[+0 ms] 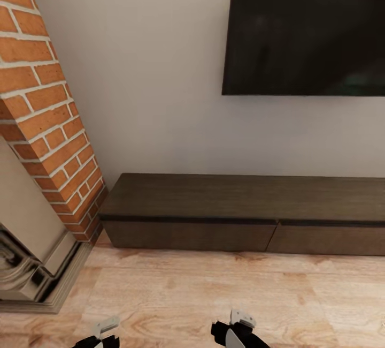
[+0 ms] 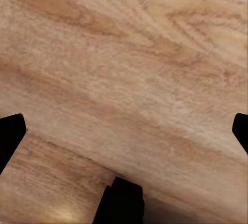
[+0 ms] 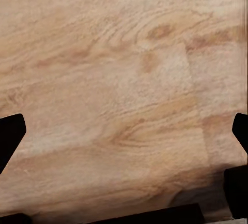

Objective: Place each of the two pumpkins and all three candles from the living room inside a cabinet in the living room (use any cabinet), then make sure every cabinet is closed, and position the cauldron so it is next to a table in the living room.

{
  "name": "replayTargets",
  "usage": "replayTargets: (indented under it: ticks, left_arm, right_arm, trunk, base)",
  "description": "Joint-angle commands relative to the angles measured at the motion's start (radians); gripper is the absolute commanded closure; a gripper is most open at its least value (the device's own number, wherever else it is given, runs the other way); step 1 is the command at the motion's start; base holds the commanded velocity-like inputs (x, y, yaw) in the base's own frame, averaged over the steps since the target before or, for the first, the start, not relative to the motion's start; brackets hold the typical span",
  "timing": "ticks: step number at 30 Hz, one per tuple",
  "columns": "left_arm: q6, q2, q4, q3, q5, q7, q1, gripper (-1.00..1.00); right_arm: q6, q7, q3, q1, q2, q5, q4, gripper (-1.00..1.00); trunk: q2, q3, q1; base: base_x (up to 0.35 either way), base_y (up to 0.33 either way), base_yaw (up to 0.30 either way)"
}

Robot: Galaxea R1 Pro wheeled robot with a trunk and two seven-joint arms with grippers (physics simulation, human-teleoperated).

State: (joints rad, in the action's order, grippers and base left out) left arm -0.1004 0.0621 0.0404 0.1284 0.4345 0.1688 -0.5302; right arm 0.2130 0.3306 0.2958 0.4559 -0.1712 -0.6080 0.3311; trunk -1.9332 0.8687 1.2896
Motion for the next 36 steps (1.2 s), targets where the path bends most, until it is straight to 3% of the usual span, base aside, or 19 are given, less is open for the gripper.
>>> replayTargets:
  ticks: [1,9,18,25,29,36]
  left_arm:
    - [0.006,0.0,-0.001,0.0,0.0,0.0,0.003,-1.0]
    - [0.076,-0.004,-0.005,0.002,-0.002,0.001,0.033,-1.0]
    - [0.095,-0.003,-0.005,0.002,-0.005,0.001,0.042,-1.0]
    - [0.135,-0.004,-0.005,0.002,-0.005,0.001,0.051,-1.0]
    - [0.141,-0.006,-0.005,0.002,-0.005,0.001,0.051,-1.0]
    - [0.144,-0.005,-0.005,0.002,-0.005,0.002,0.052,-1.0]
  right_arm:
    - [0.0,0.0,0.0,0.0,0.0,0.001,-0.007,-1.0]
    - [-0.007,0.001,0.003,-0.003,0.001,0.001,-0.046,-1.0]
    - [-0.161,0.001,0.003,-0.003,0.0,0.001,-0.119,-1.0]
    - [-0.183,0.001,0.002,-0.003,0.004,0.0,-0.13,-1.0]
    - [-0.212,0.001,0.003,-0.003,0.029,0.0,-0.131,-1.0]
    - [-0.268,0.001,0.003,-0.003,0.04,0.001,-0.153,-1.0]
  trunk:
    - [0.007,-0.002,-0.004]
    - [0.063,-0.015,-0.035]
    - [0.126,-0.036,-0.069]
    - [0.175,-0.057,-0.096]
    - [0.203,-0.07,-0.111]
    - [0.252,-0.092,-0.138]
  base:
    - [0.0,0.0,0.0]
    - [0.0,0.0,0.0]
    - [0.0,0.0,0.0]
    - [0.0,0.0,0.0]
    - [0.0,0.0,0.0]
    - [0.0,0.0,0.0]
